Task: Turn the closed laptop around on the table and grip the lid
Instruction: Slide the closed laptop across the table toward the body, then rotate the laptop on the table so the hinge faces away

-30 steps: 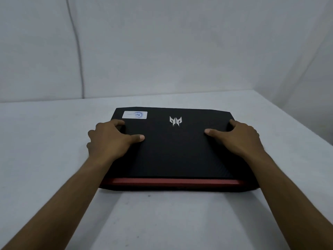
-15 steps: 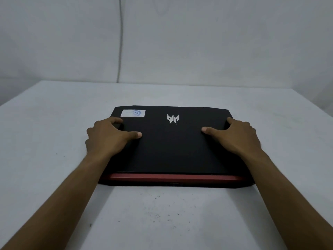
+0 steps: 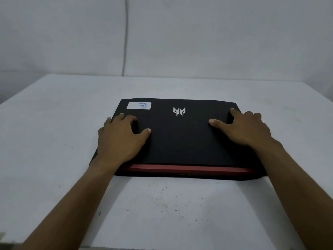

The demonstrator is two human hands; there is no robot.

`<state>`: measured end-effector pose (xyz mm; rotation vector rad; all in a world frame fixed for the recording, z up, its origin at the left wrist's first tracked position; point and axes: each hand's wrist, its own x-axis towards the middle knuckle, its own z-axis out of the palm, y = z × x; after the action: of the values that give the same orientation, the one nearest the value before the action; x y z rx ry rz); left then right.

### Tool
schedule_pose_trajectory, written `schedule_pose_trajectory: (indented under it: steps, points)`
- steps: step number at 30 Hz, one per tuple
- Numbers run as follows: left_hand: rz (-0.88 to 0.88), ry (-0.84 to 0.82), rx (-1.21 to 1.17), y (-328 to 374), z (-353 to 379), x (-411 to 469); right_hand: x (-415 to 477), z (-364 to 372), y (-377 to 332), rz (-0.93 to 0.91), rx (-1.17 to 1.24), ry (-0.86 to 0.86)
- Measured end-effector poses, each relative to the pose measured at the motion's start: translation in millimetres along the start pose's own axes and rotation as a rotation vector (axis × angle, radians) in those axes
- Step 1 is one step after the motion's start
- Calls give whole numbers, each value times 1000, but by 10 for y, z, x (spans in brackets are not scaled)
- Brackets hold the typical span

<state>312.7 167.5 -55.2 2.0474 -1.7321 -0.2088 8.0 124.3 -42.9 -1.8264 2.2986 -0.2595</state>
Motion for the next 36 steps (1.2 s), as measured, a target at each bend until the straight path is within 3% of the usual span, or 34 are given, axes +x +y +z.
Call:
schedule_pose_trajectory:
  steps: [6,16,24,28,36]
  points:
    - [155,-39,127,58,55,-344,336,-91,69,-91,157,-49]
    - [216,37,117,118,113,-391,502,-56,248,-190,478,-104]
    - [330,64,-5,128,199,260,484,-32,409,-28,474,22]
    - [289,134,-80,162,286,551,505,11,465,55,485,101]
    - [48,295,-251,109,331,732,431,39,508,129,428,224]
